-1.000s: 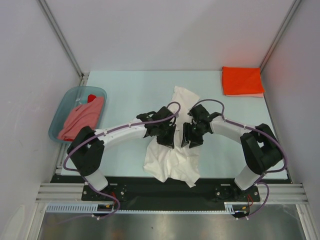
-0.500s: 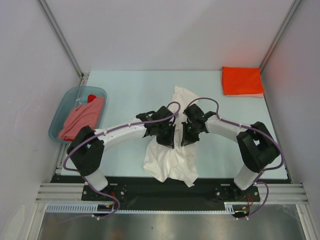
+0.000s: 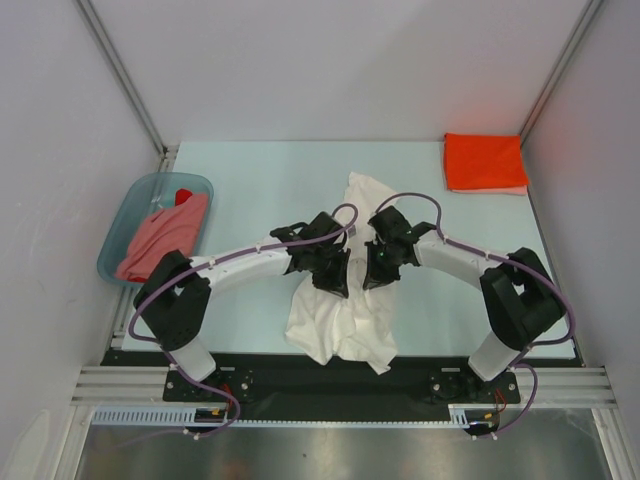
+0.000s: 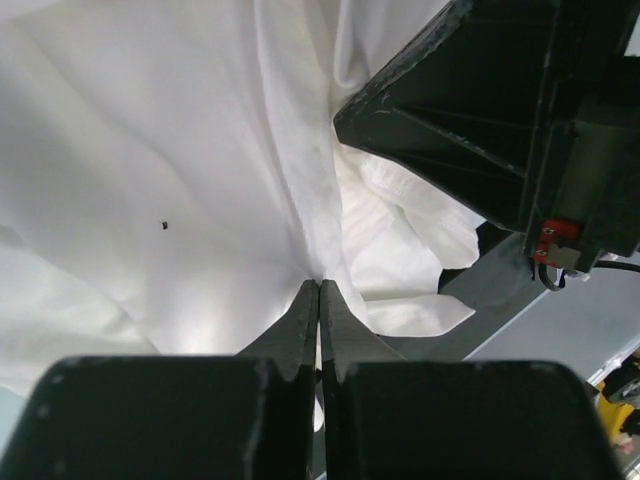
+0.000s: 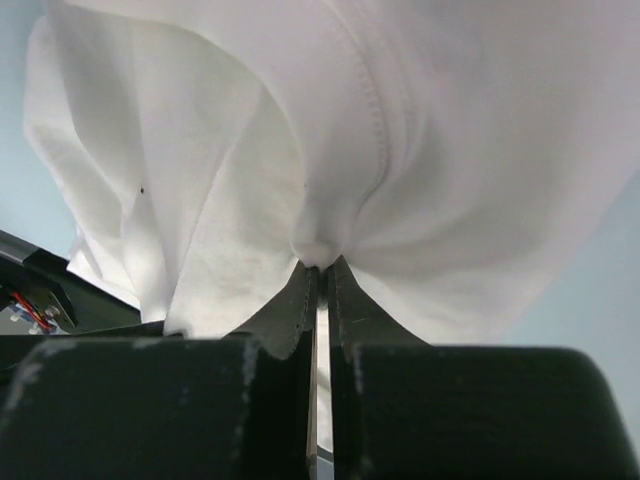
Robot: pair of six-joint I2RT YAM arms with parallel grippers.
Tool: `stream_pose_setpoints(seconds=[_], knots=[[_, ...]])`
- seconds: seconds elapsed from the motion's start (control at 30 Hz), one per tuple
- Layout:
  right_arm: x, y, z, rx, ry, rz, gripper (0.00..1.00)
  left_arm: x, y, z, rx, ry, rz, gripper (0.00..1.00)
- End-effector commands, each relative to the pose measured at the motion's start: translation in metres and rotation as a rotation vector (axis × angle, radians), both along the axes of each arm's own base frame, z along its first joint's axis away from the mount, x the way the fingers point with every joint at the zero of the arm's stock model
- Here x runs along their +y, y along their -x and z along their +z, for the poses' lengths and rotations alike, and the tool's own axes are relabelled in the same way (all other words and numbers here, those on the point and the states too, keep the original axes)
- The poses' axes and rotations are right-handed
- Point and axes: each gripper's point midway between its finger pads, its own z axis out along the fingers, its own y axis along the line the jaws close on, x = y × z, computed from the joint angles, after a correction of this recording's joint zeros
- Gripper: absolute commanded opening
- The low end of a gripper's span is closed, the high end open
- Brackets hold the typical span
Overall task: Fold and stack the t-shirts
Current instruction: Flatten the tshirt out
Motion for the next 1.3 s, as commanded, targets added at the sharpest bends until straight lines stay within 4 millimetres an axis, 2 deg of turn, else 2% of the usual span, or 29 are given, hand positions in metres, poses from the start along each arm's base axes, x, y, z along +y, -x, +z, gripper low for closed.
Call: stream_pose_setpoints(seconds=[0.0, 0.07, 0.1, 0.17, 0.2, 0.23, 0.27, 0.3, 0.33, 0.37, 0.47, 0.53, 0.63, 0.67, 0.73, 0.77, 0.8, 0.83, 0.9, 0.97, 1.03, 1.07, 1.1, 1.13, 1.17, 1.23, 1.27], knots=[[-0.003, -0.008, 0.014, -0.049, -0.004, -0.028, 0.00, -0.003, -0.003, 0.002, -0.004, 0.021, -0.005, 0.00], [-0.016, -0.015, 0.014, -0.080, 0.058, -0.069, 0.00, 0.006, -0.003, 0.003, -0.012, -0.025, 0.005, 0.00], [-0.030, -0.012, 0.013, -0.059, 0.111, -0.111, 0.00, 0.012, -0.015, 0.016, -0.081, -0.050, 0.032, 0.00], [-0.056, -0.020, 0.022, -0.103, 0.203, -0.188, 0.00, 0.030, -0.018, 0.029, -0.135, -0.115, 0.042, 0.00], [-0.073, -0.016, 0.025, -0.090, 0.245, -0.221, 0.00, 0.040, -0.032, 0.054, -0.232, -0.131, 0.076, 0.00], [-0.084, -0.017, 0.036, -0.120, 0.252, -0.253, 0.00, 0.047, -0.035, 0.066, -0.266, -0.142, 0.087, 0.00], [-0.097, -0.017, 0.041, -0.141, 0.287, -0.283, 0.00, 0.064, -0.037, 0.075, -0.288, -0.183, 0.113, 0.00], [-0.107, -0.012, 0.044, -0.134, 0.310, -0.298, 0.00, 0.071, -0.044, 0.094, -0.334, -0.182, 0.128, 0.00], [-0.120, -0.013, 0.057, -0.170, 0.308, -0.336, 0.00, 0.088, -0.047, 0.109, -0.369, -0.198, 0.165, 0.00], [-0.126, -0.009, 0.059, -0.170, 0.314, -0.342, 0.00, 0.094, -0.051, 0.124, -0.396, -0.187, 0.181, 0.00], [-0.145, -0.007, 0.073, -0.204, 0.309, -0.390, 0.00, 0.124, -0.060, 0.144, -0.433, -0.216, 0.238, 0.00], [-0.158, -0.011, 0.077, -0.220, 0.309, -0.436, 0.00, 0.143, -0.074, 0.156, -0.469, -0.239, 0.280, 0.00], [-0.170, -0.029, 0.088, -0.268, 0.272, -0.494, 0.00, 0.170, -0.098, 0.167, -0.527, -0.296, 0.354, 0.00], [-0.173, -0.036, 0.090, -0.284, 0.272, -0.510, 0.00, 0.174, -0.107, 0.167, -0.530, -0.307, 0.370, 0.00], [-0.178, -0.054, 0.099, -0.301, 0.264, -0.538, 0.00, 0.185, -0.129, 0.180, -0.573, -0.304, 0.416, 0.00], [-0.182, -0.062, 0.103, -0.310, 0.254, -0.557, 0.00, 0.188, -0.141, 0.187, -0.593, -0.310, 0.435, 0.00], [-0.183, -0.069, 0.099, -0.296, 0.266, -0.553, 0.00, 0.192, -0.150, 0.189, -0.607, -0.325, 0.440, 0.00], [-0.182, -0.077, 0.106, -0.307, 0.257, -0.555, 0.00, 0.199, -0.162, 0.195, -0.629, -0.329, 0.463, 0.00], [-0.185, -0.085, 0.097, -0.264, 0.268, -0.557, 0.00, 0.204, -0.186, 0.200, -0.661, -0.358, 0.475, 0.00], [-0.186, -0.094, 0.101, -0.266, 0.271, -0.557, 0.00, 0.210, -0.209, 0.212, -0.699, -0.357, 0.505, 0.00], [-0.190, -0.104, 0.103, -0.271, 0.287, -0.557, 0.00, 0.213, -0.229, 0.207, -0.697, -0.378, 0.510, 0.00], [-0.192, -0.106, 0.105, -0.274, 0.299, -0.561, 0.00, 0.214, -0.238, 0.221, -0.729, -0.364, 0.524, 0.00], [-0.199, -0.108, 0.105, -0.270, 0.318, -0.574, 0.00, 0.214, -0.246, 0.219, -0.730, -0.375, 0.524, 0.00], [-0.203, -0.110, 0.101, -0.258, 0.338, -0.575, 0.00, 0.216, -0.251, 0.226, -0.744, -0.372, 0.533, 0.00], [-0.207, -0.113, 0.105, -0.259, 0.340, -0.582, 0.00, 0.215, -0.256, 0.242, -0.780, -0.353, 0.547, 0.00], [-0.216, -0.116, 0.106, -0.253, 0.349, -0.602, 0.00, 0.216, -0.262, 0.254, -0.816, -0.343, 0.550, 0.00], [-0.218, -0.117, 0.108, -0.258, 0.347, -0.607, 0.00, 0.216, -0.263, 0.266, -0.844, -0.330, 0.560, 0.00]])
